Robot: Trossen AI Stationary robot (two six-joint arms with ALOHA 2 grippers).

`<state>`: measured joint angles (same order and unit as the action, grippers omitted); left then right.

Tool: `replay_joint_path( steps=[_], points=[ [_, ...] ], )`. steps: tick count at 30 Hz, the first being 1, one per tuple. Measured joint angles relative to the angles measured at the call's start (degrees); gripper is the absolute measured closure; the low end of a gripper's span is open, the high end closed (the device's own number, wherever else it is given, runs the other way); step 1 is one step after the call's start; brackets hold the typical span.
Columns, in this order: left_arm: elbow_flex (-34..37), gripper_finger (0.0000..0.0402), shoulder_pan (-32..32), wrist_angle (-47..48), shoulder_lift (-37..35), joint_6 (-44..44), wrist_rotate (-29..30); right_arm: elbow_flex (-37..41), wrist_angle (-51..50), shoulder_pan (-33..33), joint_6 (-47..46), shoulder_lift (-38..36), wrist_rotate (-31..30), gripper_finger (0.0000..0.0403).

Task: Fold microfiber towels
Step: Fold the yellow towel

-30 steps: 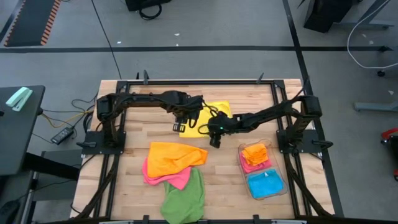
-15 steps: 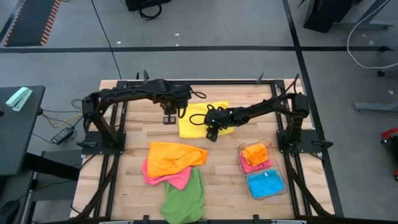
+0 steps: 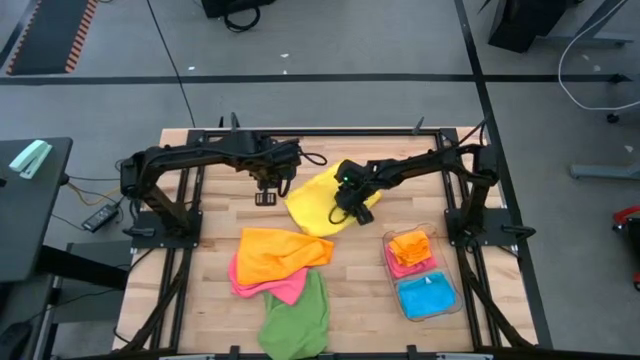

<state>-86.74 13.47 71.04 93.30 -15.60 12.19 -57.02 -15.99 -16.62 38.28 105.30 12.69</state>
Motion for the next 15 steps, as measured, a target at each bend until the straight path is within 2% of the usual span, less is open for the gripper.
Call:
replay_joint_path(
  steps=[3, 6, 9, 12, 15],
  points=[
    [-0.02, 0.0346, -0.55, -0.57, -0.31, 0.02, 0.02, -1.72, -4.4, -0.75, 6.35, -0.04, -2.28, 0.019],
    [-0.02, 0.0345, -0.61, -0.86, -0.37, 1.47, -0.04, -5.67, -12.51, -0.85, 5.17, -0.74, -7.76, 0.0194],
    [0.0, 0.0349, -0.6, -1.09, -0.38, 3.28, -0.75, -10.19, -17.13, -0.47, -1.29, -2.97, -9.03, 0.0196],
    [0.0, 0.0353, -0.59, -1.24, -0.4, 4.9, -0.86, -11.03, -18.92, 0.27, -8.87, -4.65, -8.42, 0.0197],
    [0.0, 0.0353, -0.61, -0.62, -0.4, 6.27, -0.93, -10.17, -18.12, 0.42, -21.73, -5.35, -8.44, 0.0197]
  ],
)
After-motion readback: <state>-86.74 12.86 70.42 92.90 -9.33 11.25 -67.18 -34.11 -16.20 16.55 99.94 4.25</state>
